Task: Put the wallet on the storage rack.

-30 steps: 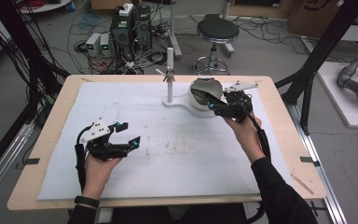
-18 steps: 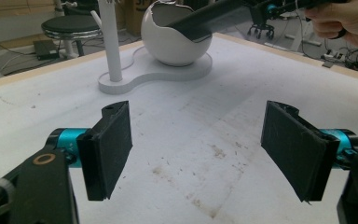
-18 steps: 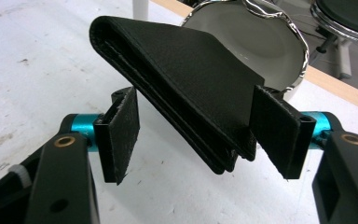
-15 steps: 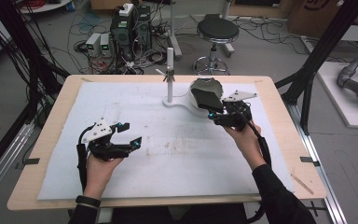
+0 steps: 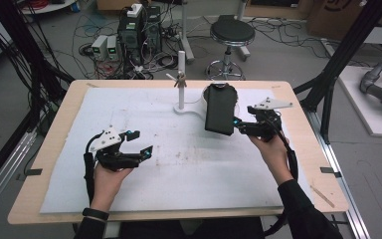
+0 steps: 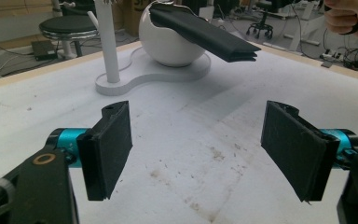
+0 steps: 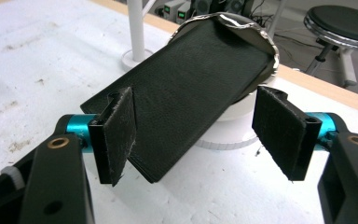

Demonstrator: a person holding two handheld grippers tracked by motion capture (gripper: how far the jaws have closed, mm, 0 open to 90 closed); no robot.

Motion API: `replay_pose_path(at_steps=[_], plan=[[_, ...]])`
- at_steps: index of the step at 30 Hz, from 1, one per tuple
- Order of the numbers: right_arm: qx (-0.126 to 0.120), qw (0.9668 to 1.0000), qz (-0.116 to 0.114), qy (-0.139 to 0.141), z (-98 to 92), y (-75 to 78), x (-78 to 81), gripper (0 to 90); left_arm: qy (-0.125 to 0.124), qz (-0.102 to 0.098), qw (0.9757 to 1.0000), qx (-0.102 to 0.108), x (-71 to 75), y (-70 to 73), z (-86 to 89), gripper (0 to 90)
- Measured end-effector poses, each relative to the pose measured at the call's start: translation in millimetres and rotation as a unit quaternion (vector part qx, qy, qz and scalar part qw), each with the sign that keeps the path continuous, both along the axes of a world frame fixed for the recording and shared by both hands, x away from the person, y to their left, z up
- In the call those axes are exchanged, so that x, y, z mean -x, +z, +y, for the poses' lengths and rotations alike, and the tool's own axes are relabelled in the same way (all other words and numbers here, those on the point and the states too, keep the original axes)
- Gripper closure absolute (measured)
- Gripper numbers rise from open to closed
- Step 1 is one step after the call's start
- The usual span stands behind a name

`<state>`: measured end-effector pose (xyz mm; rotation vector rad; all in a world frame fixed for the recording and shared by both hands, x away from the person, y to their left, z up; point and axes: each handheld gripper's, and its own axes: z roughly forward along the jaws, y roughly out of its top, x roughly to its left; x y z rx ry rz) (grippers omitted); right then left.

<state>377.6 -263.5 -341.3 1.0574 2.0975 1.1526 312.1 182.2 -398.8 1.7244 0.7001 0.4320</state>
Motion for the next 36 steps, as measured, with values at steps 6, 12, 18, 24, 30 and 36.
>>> replay_pose_path(at_steps=[6,12,18,24,30,36], plan=[[-0.021,0.9997,-0.004,-0.011,-20.3,-2.1,7.7,30.3,0.001,-0.001,1.0,0.001,-0.5,0.9,0.9,24.5],[-0.034,0.9991,-0.004,-0.023,-40.5,-11.1,18.0,27.0,0.004,-0.003,1.0,0.006,-1.9,4.3,1.5,24.5],[-0.043,0.9984,-0.006,-0.037,-58.4,-21.7,30.5,21.6,0.007,-0.012,0.9999,0.002,-3.3,9.0,1.6,24.2],[-0.056,0.9972,-0.004,-0.049,-72.9,-35.1,37.8,21.6,0.017,-0.013,0.9998,0.002,-3.4,7.9,9.4,23.8],[-0.069,0.9954,-0.005,-0.067,-86.4,-46.7,47.8,21.6,0.02,-0.015,0.9997,0.006,-3.5,8.6,10.8,23.7],[-0.072,0.9944,-0.009,-0.077,-95.7,-45.4,50.2,21.6,0.018,-0.012,0.9998,0.0,-4.5,6.4,6.2,23.7]])
